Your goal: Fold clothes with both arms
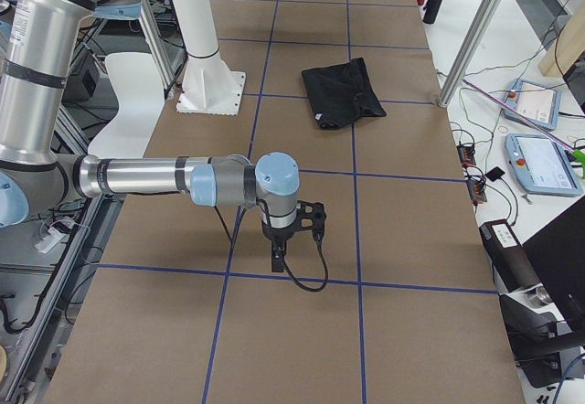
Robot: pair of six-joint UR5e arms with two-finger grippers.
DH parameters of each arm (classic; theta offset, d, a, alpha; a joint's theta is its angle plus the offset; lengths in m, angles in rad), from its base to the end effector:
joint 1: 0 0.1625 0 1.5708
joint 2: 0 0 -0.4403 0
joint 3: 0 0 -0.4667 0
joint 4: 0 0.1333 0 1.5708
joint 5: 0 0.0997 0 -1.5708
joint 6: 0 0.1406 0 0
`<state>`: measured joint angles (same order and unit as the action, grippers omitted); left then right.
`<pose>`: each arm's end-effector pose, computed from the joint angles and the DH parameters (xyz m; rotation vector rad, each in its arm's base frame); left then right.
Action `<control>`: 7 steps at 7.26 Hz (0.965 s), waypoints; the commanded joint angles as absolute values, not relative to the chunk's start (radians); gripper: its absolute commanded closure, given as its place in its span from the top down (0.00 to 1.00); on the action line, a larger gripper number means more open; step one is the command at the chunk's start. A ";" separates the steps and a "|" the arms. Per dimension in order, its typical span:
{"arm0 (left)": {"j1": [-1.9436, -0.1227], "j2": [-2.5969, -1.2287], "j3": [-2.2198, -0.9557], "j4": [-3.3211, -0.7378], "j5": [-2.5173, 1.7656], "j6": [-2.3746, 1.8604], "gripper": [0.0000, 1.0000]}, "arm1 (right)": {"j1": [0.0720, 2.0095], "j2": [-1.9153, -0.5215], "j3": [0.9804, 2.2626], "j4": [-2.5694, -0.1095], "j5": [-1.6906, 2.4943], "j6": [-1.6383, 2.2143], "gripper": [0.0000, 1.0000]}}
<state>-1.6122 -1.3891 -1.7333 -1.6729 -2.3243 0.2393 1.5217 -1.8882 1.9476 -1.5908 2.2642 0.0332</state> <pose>-0.0576 -0.4929 0.6984 0.1839 0.7361 0.2196 0.0222 -0.4340 0.6572 0.0092 -0.6943 -0.0289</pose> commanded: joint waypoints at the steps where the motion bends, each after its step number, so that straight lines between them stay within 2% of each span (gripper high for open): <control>1: -1.612 -1.390 -1.735 -1.675 -2.326 0.239 1.00 | 1.522 -1.887 1.948 -1.591 2.264 0.034 1.00; 7: -1.612 -1.388 -1.736 -1.687 -2.326 0.238 1.00 | 1.522 -1.887 1.950 -1.589 2.264 0.032 1.00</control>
